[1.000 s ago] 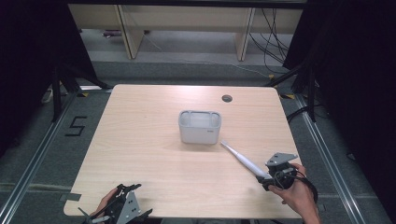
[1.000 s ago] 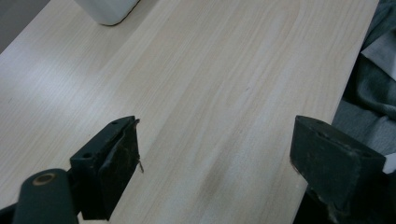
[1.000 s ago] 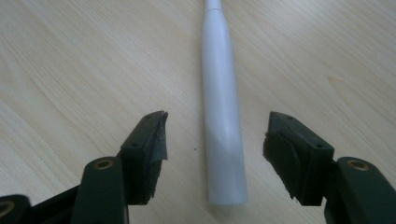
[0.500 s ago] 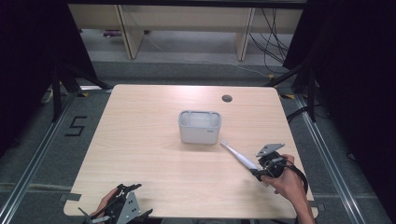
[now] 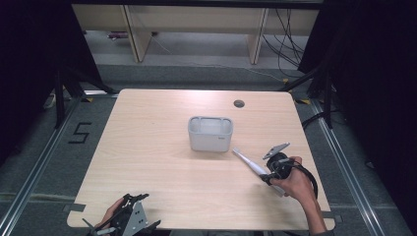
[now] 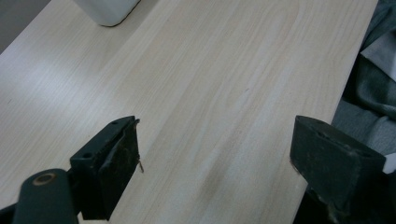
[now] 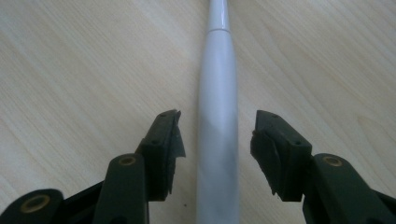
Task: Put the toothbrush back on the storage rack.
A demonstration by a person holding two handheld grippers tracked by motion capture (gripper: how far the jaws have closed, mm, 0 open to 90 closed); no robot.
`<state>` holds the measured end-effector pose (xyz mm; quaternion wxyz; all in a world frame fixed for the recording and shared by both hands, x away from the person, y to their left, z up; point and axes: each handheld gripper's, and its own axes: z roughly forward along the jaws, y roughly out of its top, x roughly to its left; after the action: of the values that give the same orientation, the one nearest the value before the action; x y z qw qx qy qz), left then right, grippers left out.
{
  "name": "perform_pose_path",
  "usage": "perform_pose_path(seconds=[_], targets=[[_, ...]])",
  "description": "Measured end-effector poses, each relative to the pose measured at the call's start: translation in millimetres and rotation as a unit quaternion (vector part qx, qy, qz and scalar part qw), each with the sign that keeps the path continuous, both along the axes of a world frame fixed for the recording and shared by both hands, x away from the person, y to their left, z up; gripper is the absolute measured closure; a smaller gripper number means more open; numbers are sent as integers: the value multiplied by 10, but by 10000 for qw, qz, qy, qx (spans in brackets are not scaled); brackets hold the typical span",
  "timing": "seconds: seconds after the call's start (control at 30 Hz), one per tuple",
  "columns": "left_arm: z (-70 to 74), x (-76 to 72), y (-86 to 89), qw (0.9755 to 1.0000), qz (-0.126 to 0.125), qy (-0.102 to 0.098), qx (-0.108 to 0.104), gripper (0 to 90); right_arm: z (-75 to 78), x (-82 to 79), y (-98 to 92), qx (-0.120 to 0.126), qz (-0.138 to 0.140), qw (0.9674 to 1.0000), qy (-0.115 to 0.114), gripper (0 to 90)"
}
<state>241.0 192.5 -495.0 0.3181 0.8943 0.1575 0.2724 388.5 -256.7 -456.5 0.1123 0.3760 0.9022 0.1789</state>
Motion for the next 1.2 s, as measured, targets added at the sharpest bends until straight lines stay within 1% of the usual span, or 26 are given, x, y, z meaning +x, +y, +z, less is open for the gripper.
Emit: perform_pose_path(seconds=[0.03, 0.07, 0.1, 0.13, 0.17, 0.23, 0.27, 0.3, 0.43, 0.47, 0.53, 0.57, 0.6, 0.63, 0.73, 0.77, 0.83, 0.93, 0.97, 1.0, 1.03, 1.13, 1.2], targets=[[-3, 0, -1, 10000, 7, -1, -18, 152, -2, 13, 10, -6, -5, 10000, 26, 516], [-3, -1, -2, 10000, 24, -7, -5, 152, 0, 31, 15, -49, 46, 10000, 4, 518], [-13, -3, -7, 10000, 59, -67, -37, 152, -5, 44, 27, -34, 35, 10000, 37, 522], [-3, -4, -4, 10000, 46, -10, 12, 152, -7, 61, 31, -48, 48, 10000, 37, 526], [0, -1, -1, 10000, -3, 35, 16, 152, -10, 82, 40, -77, 43, 9999, 87, 531], [-2, 0, -1, 10000, -1, 26, -1, 152, -26, 112, 61, -116, -9, 9998, 189, 540], [-2, 0, -1, 10000, -1, 26, -1, 152, -27, 135, 60, -150, 49, 9996, 228, 542], [-5, -2, -1, 10000, 44, -23, 1, 152, -37, 153, 73, -170, 18, 9995, 276, 543], [0, 1, 2, 10000, 2, 24, 9, 152, -44, 213, 111, -252, 73, 9989, 382, 551], [-13, -2, -6, 10000, 53, -69, -33, 152, -46, 230, 129, -284, 47, 9985, 456, 551], [-2, 1, 1, 10000, -5, 12, -14, 152, -57, 259, 144, -317, 46, 9981, 527, 553], [-1, 1, 1, 10000, 5, 8, -15, 152, -62, 279, 153, -366, 59, 9976, 577, 553], [-1, 1, 2, 10000, 6, 8, -14, 152, -72, 301, 156, -379, 116, 9975, 581, 554], [0, 2, 3, 10000, 0, 2, -9, 152, -75, 304, 165, -397, 79, 9971, 645, 554], [3, 3, 7, 10000, 1, -2, 22, 152, -88, 349, 178, -407, 71, 9964, 744, 559], [-8, 0, 2, 10000, 51, -80, -9, 152, -91, 366, 178, -415, 80, 9964, 738, 563], [6, 1, 6, 10000, 1, 36, 26, 152, -93, 390, 184, -427, 77, 9956, 830, 572], [-1, 2, 4, 10000, -5, 14, -7, 152, -103, 415, 188, -496, 115, 9950, 855, 575], [4, 4, 7, 10000, 7, -3, 24, 152, -115, 431, 197, -522, 99, 9942, 938, 575], [-7, 7, 2, 10000, 29, -29, -64, 152, -120, 440, 198, -534, 132, 9938, 969, 577], [-6, 8, 3, 10000, 45, -36, -69, 152, -123, 442, 204, -552, 116, 9935, 990, 584], [-7, 8, 1, 10000, 35, -31, -65, 152, -125, 467, 212, -650, 194, 9921, 1060, 613], [-8, 5, -1, 10000, 30, -19, -77, 152, -115, 487, 223, -672, 202, 9912, 1120, 616]])
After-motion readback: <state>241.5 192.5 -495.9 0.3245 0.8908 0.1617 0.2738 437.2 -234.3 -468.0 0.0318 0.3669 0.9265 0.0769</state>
